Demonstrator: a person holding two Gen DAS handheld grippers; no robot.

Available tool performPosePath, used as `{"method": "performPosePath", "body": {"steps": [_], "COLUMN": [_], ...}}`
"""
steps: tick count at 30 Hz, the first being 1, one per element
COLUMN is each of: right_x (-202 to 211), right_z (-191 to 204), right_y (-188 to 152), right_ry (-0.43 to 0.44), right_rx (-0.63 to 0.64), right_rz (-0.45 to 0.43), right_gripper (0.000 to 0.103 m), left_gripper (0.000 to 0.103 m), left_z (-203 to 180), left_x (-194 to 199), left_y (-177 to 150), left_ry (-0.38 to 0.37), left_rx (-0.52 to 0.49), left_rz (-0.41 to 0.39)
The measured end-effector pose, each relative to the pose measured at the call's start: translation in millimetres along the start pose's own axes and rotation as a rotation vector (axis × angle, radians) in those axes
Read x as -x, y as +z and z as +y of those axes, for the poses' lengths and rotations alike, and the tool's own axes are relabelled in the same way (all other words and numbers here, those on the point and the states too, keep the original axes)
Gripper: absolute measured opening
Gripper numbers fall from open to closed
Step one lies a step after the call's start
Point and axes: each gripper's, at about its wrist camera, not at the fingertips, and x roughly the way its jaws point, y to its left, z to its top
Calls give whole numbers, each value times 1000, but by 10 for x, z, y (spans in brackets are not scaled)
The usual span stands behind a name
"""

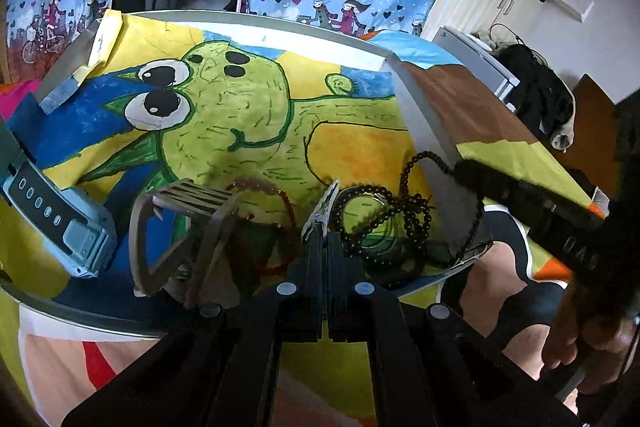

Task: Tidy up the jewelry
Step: 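Open the right tool over the tray while the left tool releases the white pin there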

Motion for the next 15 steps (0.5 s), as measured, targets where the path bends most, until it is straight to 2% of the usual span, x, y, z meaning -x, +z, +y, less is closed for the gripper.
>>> {"method": "performPosePath", "body": {"steps": [2, 3, 5, 6, 7, 10, 12, 15], "right_x": [2, 8, 55, 83, 131, 300, 452, 671], "right_z": [-24, -35, -66, -74, -84, -112, -123, -113], "right_y": [-72, -100, -152, -165, -175, -202, -222, -240], "right_ry": [0, -1, -5, -7, -9, -21, -32, -41], "right_rx": [-11, -15, -26, -28, -29, -31, -35, -41], "right_rz": [14, 17, 17, 14, 9, -11, -38, -75], "right_gripper": [10, 15, 26, 28, 28, 33, 45, 52], "left_gripper": [3, 8, 29, 46, 53, 54, 57, 70], "left_z": [-12, -17, -37, -45, -47, -58, -87, -153], "left_x": [12, 24, 75, 112, 154, 297, 376, 582], "left_y": [-6, -12, -25, -32, -39, -41, -53, -101], "left_ry": [9, 10, 12, 17, 20, 14, 21, 27], "left_rx": [-4, -6, -7, -4, 3, 20, 19, 8], "left_rz": [4, 4, -4, -15, -31, -58, -64, -110]}}
